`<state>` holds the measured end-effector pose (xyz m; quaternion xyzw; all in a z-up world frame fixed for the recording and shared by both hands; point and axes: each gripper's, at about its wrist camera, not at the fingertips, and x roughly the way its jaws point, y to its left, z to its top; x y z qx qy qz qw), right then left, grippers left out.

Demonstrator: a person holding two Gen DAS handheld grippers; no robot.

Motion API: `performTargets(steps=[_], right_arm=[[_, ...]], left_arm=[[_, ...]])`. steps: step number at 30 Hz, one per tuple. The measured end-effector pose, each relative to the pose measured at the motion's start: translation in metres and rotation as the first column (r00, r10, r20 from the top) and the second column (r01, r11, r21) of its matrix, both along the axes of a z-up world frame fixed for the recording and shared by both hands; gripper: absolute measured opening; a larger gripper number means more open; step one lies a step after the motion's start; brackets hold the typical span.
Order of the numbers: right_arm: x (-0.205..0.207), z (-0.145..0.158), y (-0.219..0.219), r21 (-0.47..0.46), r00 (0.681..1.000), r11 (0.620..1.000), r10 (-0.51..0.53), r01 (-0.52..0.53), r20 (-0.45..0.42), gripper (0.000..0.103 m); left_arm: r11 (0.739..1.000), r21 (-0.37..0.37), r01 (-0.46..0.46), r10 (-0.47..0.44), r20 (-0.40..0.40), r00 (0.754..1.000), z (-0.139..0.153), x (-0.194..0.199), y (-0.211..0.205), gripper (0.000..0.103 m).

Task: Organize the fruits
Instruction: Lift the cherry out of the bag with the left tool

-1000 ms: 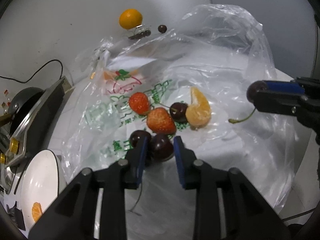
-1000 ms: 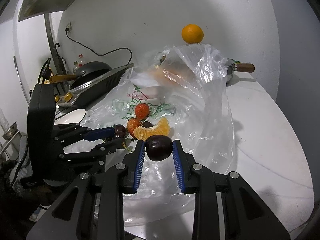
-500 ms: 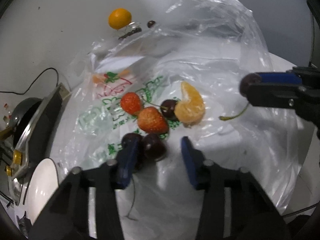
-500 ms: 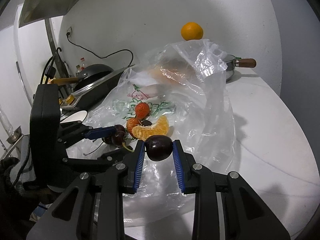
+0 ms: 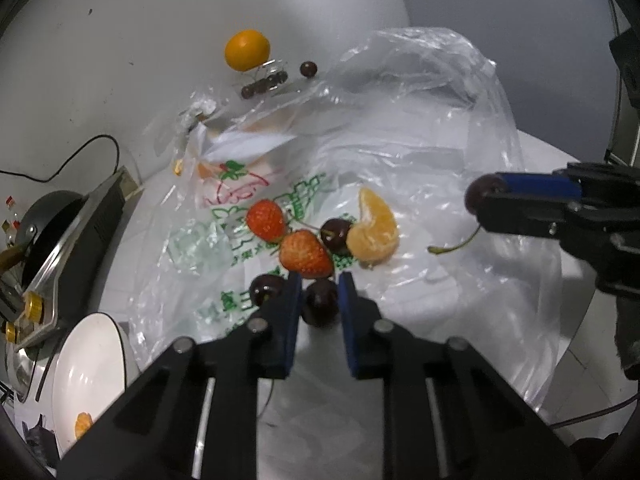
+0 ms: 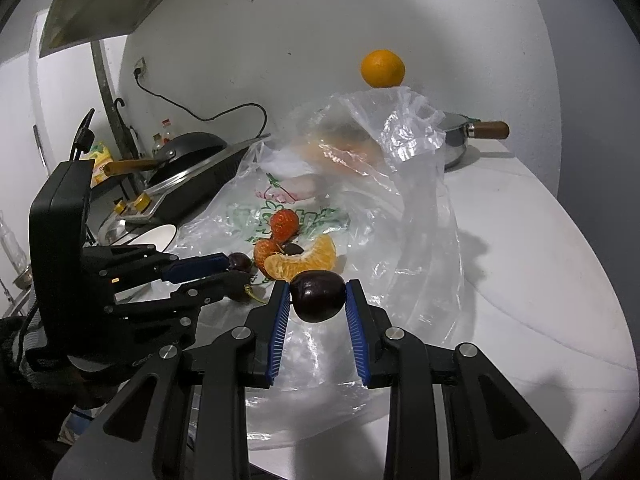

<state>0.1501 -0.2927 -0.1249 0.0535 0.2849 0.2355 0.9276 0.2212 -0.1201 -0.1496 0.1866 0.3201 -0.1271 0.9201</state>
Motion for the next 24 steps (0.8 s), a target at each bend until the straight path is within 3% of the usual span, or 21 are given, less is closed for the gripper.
performTargets(steps=[16,24], right_arm=[[0.002,-0.002,0.008,-0.01,1.0,1.0,0.011,-0.011,-0.011,0.03],[0.004,-0.005,0.006,0.009,1.0,1.0,0.01,-0.01,-0.015,0.03]], left_arm=[[0.999,-0.037,0.012,-0.014,-0.048,0.999,-0.012,0.018,0.015,0.029],[0.999,0.01,0.036,-0.035,-0.078,0.996,-0.012,0.027,0.007,0.03]])
